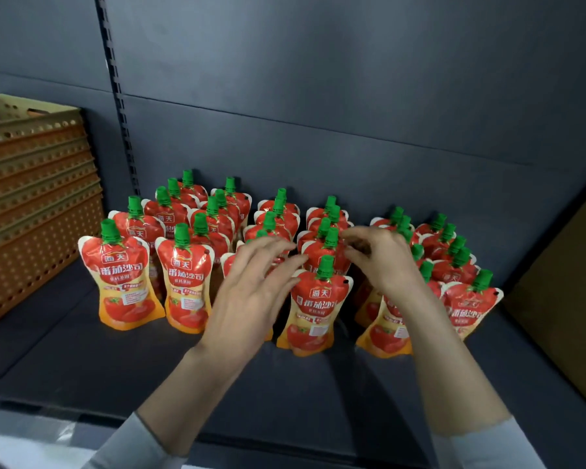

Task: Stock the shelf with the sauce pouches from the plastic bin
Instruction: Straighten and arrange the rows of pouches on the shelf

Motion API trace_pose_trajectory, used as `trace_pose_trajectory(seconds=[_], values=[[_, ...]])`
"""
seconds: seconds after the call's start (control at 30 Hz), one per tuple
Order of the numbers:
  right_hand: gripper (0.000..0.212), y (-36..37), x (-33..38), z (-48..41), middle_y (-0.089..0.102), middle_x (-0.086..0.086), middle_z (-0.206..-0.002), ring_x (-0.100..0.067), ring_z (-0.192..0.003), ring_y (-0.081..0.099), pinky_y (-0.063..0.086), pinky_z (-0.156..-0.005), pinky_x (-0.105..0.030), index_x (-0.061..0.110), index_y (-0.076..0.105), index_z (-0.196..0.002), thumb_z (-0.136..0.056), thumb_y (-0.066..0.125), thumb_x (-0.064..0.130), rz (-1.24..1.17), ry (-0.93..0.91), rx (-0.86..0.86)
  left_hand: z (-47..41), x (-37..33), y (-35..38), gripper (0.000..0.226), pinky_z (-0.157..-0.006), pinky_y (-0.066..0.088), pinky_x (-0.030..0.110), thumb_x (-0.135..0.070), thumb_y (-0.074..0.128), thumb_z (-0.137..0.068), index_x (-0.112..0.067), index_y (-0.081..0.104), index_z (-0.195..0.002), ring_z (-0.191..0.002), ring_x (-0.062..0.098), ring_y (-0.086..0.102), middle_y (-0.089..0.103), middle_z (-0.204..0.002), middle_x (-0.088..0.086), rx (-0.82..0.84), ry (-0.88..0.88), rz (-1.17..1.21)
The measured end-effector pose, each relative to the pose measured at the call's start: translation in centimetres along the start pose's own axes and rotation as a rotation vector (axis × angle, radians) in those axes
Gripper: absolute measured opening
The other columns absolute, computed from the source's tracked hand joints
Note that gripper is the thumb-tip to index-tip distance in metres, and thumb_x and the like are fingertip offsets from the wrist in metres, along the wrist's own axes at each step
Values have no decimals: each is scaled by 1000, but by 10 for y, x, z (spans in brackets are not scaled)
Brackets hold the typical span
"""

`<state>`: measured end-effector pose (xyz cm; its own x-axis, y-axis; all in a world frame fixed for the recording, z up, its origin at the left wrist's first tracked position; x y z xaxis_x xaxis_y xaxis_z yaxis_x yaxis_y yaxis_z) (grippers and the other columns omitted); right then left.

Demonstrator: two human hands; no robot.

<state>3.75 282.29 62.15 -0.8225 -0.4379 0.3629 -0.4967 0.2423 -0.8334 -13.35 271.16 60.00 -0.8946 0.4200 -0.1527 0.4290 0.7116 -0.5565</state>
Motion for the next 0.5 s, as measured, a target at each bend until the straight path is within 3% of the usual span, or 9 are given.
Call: trace_pose_trajectory(seconds=[0.1,0.17,0.27,0.5], values=[[21,16,-7,-6,71,-4,-96,-28,-98,66,48,-77,-32,15,74,-109,-89,72,16,65,55,104,1,-13,11,39,-103,43,30,-15,71,-86,-10,64,-124,-118,21,51,62,-122,5,77,16,4],[11,17,-2,-8,65,0,-84,-26,-90,64,43,-71,-30,14,75,-99,-88,71,15,79,34,128,1,-14,18,38,-97,50,34,-15,72,-84,-8,65,-122,-113,22,56,66,-118,5,118,10,-12],[15,17,6,-9,74,0,-97,-16,-90,68,56,-83,-35,15,78,-103,-88,73,14,-24,18,176,3,-11,23,35,-90,55,36,-13,76,-81,-7,69,-115,-104,23,63,69,-111,7,123,2,-16],[21,16,12,-6,75,1,-105,-15,-94,68,58,-87,-35,19,78,-107,-87,75,18,-38,31,221,2,-10,23,37,-87,54,31,-12,80,-76,-8,71,-112,-98,22,65,70,-108,7,118,-14,-21]])
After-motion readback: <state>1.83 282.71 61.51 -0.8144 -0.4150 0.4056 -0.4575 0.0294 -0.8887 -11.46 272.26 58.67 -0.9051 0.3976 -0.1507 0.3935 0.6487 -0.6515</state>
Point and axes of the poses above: each hand's wrist, its own z-axis away from the middle knuckle, its own y-axis out of the palm, x = y × z, the point moved 7 cm from there along -z, towards the middle knuckle
